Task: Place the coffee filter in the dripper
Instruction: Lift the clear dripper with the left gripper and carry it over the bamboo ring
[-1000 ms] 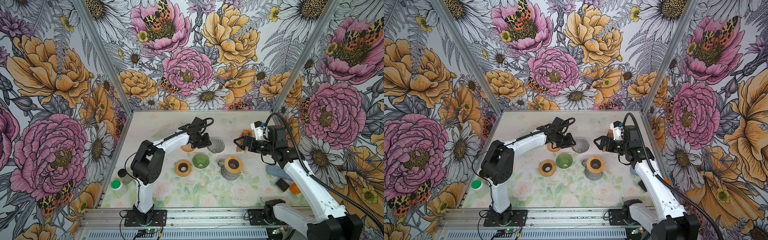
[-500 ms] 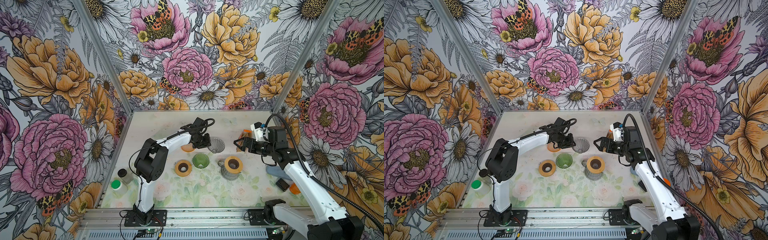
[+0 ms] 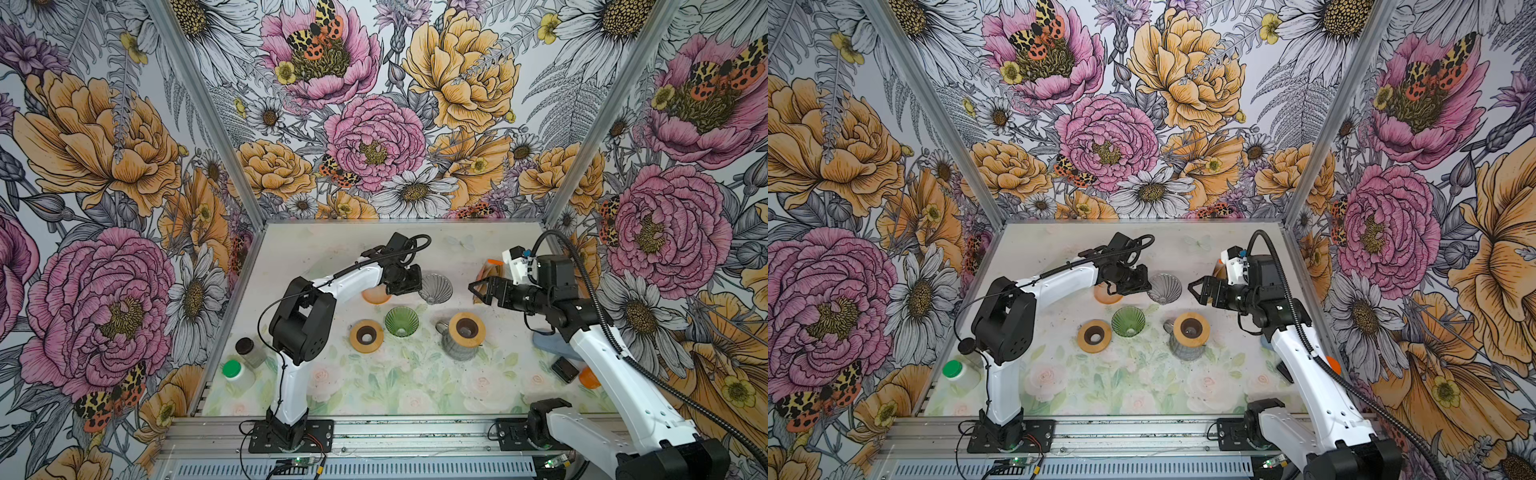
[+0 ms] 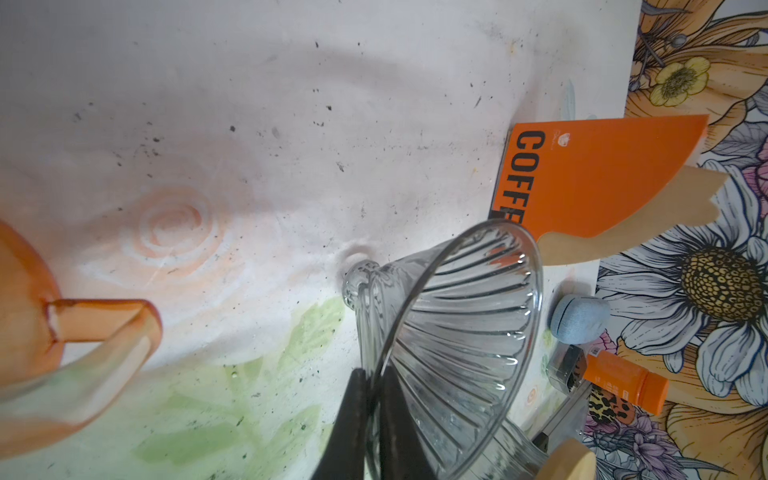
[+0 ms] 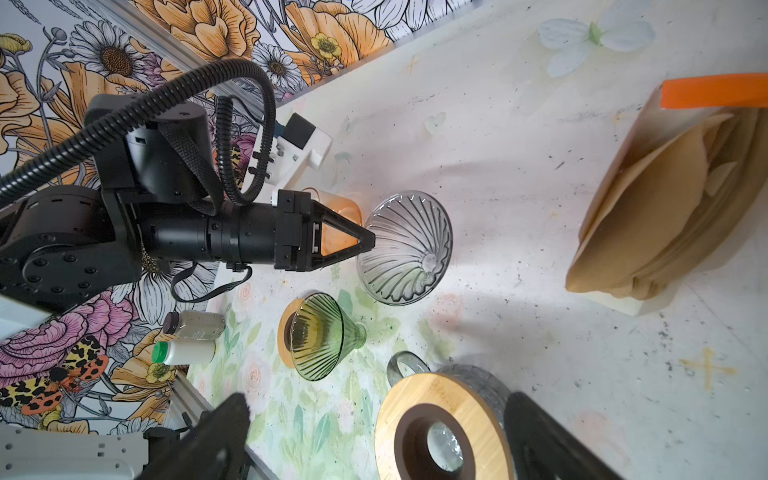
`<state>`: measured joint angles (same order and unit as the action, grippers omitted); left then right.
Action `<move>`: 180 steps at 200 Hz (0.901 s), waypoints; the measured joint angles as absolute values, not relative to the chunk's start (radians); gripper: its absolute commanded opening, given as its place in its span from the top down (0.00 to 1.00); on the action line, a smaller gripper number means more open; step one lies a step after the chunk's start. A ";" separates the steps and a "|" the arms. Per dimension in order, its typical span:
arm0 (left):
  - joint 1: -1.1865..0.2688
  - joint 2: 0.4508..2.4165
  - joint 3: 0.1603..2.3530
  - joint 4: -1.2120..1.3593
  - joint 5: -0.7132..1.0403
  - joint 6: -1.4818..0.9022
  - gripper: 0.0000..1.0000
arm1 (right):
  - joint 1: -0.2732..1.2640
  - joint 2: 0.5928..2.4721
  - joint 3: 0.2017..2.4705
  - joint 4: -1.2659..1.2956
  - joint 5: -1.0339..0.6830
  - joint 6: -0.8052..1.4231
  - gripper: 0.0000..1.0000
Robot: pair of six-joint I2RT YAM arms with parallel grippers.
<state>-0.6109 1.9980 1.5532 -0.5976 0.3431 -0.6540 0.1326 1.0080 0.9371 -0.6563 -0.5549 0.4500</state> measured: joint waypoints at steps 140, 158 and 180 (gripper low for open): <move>-0.672 1.744 1.565 -0.709 0.445 -0.586 0.98 | 0.152 0.867 0.962 -0.878 -0.505 0.425 0.03; -0.700 1.744 1.573 -0.739 0.463 -0.572 0.98 | 0.152 0.841 0.962 -0.900 -0.525 0.427 0.07; -0.735 1.744 1.583 -0.785 0.467 -0.551 0.98 | 0.152 0.808 0.962 -0.931 -0.549 0.435 0.14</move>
<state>-0.7349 1.7439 1.5833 -0.7853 0.4667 -0.5514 0.1516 0.8078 0.9615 -0.9306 -0.5488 0.4347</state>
